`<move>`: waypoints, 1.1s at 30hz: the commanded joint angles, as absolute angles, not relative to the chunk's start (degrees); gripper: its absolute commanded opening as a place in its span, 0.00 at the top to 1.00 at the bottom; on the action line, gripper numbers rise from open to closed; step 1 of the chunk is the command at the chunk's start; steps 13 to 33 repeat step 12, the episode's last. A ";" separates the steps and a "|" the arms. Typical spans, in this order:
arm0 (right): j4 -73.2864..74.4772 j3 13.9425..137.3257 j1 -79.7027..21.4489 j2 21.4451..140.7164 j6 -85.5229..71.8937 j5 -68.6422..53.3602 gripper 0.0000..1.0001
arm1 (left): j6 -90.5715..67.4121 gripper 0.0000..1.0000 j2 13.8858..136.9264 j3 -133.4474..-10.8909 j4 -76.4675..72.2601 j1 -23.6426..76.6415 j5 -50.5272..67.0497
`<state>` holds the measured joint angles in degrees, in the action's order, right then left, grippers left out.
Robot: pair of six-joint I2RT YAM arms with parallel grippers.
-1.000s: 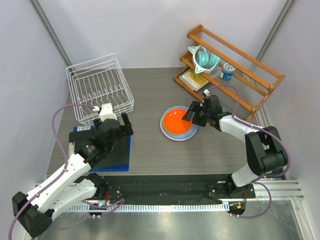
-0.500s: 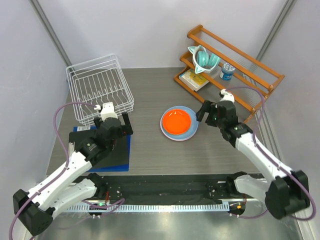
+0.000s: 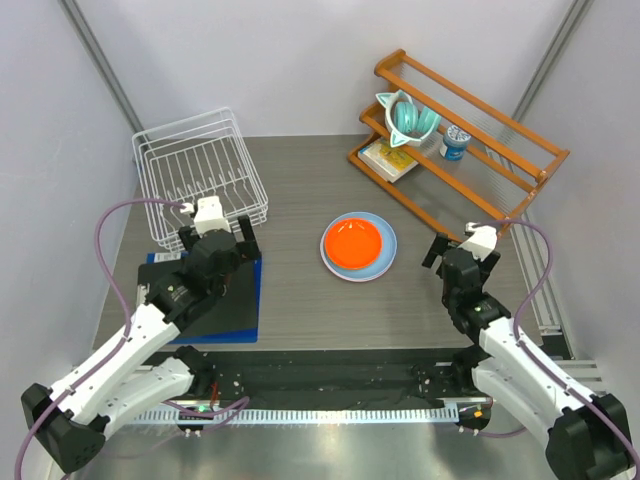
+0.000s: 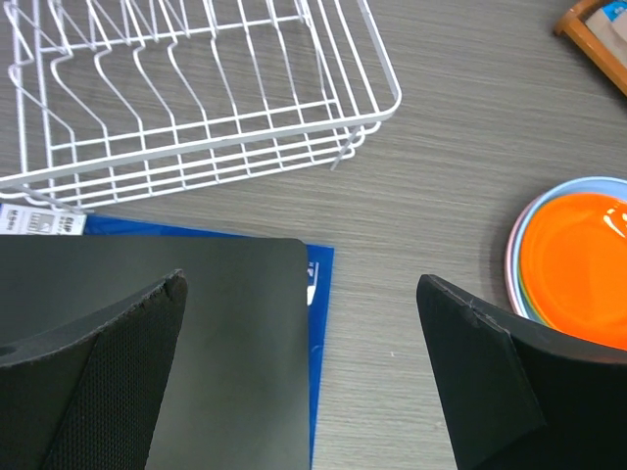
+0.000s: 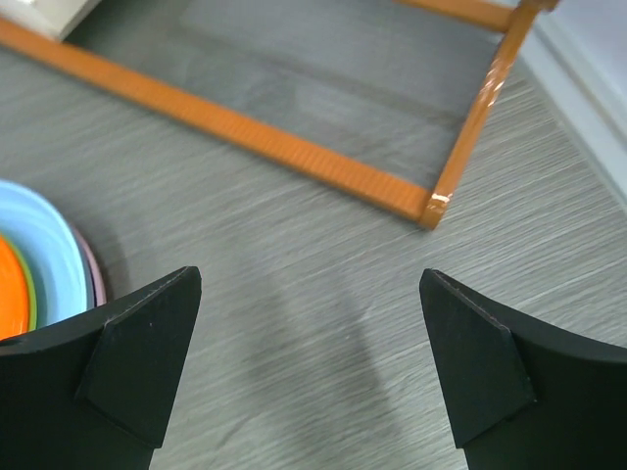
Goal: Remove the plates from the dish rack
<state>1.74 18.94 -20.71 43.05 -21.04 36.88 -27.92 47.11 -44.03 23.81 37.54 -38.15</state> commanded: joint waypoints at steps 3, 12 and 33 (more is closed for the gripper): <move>-5.01 18.11 -21.53 42.63 -19.77 47.20 0.00 | -25.75 0.01 45.79 -44.21 20.30 37.53 -42.63; -10.36 16.17 -22.15 42.10 -17.67 46.84 0.00 | -23.65 0.01 47.55 -44.21 18.55 37.53 -43.24; -10.36 16.17 -22.15 42.10 -17.67 46.84 0.00 | -23.65 0.01 47.55 -44.21 18.55 37.53 -43.24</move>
